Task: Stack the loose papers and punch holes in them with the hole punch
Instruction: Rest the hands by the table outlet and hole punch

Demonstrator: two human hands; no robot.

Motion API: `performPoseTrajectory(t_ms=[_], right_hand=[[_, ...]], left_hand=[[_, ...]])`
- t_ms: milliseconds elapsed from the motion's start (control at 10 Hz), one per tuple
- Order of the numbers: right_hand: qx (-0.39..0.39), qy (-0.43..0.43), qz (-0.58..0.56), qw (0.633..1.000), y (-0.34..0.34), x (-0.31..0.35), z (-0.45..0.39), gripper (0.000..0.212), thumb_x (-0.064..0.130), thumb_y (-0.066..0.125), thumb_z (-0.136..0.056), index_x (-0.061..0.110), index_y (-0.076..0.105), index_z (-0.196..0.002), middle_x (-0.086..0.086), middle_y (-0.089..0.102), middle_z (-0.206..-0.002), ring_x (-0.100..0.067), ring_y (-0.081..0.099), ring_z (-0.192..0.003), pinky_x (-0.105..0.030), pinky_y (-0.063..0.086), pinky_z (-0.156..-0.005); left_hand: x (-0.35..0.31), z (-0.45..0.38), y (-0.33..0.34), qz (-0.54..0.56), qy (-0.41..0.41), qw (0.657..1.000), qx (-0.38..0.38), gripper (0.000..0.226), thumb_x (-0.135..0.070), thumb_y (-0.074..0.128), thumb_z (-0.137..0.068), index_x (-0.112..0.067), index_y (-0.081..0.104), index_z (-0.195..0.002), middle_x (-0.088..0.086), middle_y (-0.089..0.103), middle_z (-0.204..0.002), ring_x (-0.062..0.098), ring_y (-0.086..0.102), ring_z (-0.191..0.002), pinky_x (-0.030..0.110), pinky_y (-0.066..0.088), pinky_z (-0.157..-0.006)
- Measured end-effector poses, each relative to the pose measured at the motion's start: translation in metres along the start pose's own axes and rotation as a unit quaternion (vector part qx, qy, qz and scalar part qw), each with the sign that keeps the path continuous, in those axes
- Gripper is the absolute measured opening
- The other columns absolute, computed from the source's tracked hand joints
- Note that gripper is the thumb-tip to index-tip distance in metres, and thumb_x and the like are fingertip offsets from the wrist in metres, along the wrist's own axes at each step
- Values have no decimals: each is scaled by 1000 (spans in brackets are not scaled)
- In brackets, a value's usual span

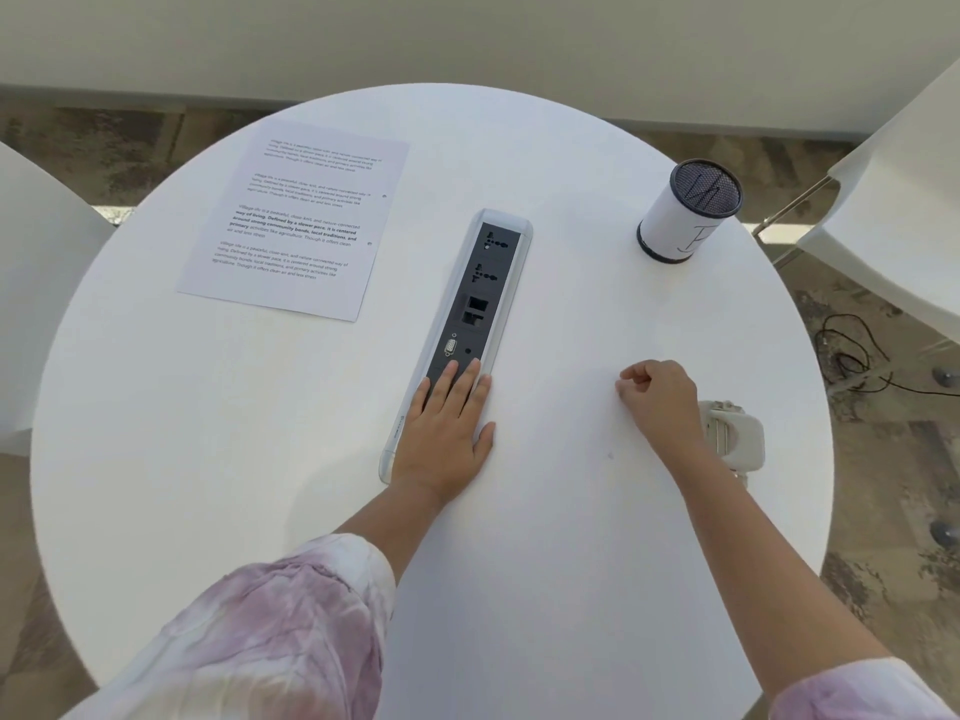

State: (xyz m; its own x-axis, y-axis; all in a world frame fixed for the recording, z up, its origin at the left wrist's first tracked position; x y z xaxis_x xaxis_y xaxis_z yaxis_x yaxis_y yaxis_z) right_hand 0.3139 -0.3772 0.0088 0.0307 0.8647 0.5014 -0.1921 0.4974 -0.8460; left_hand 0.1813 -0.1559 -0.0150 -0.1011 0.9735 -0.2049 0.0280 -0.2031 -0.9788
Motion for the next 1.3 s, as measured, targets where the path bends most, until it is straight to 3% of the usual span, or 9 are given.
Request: performPoseTrajectory(t_ms=[300, 500, 800, 1300], right_hand=[[-13, -17, -4, 1000, -2, 8, 6, 15, 12, 60, -83, 5, 66, -94, -3, 50, -91, -24, 57, -88, -26, 39, -78], [-24, -15, 22, 999, -2, 16, 7, 13, 10, 57, -85, 3, 67, -90, -13, 59, -100, -28, 57, -90, -31, 40, -75], [-11, -68, 155, 986, 0, 27, 3, 14, 7, 51, -87, 1, 64, -85, -14, 57, -96, -32, 54, -88, -30, 35, -66], [26, -39, 228, 973, 10, 33, -8, 17, -4, 47, -83, -7, 61, -93, -20, 53, -102, -35, 51, -96, -32, 36, -66]], left_hand=[[0, 0, 1, -2, -1, 1000, -1, 55, -40, 31, -89, -15, 42, -137, 2, 40, -145, 24, 36, -134, 40, 16, -109], [0, 1, 0, 0, -3, 1000, -4, 55, -40, 30, -89, -16, 41, -137, 2, 39, -146, 23, 34, -136, 39, 15, -110], [0, 1, 1, 4, 0, 1000, -6, 55, -39, 30, -89, -15, 41, -137, 2, 39, -146, 24, 34, -136, 39, 15, -111], [0, 2, 4, -2, 5, 1000, 8, 61, -46, 25, -91, -17, 28, -144, 4, 23, -153, 27, 24, -140, 45, 22, -111]])
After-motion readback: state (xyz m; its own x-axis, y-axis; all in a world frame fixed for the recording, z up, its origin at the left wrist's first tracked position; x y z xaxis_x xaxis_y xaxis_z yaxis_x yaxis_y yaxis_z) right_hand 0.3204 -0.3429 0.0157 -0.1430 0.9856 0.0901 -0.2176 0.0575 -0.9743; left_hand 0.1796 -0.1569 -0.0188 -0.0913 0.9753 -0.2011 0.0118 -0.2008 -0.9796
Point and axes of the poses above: each hand's wrist, its own z-axis away from the middle knuckle, its own y-axis out of the palm, x = y × z, the point moved 5 cm from there along -z, towards the middle knuckle
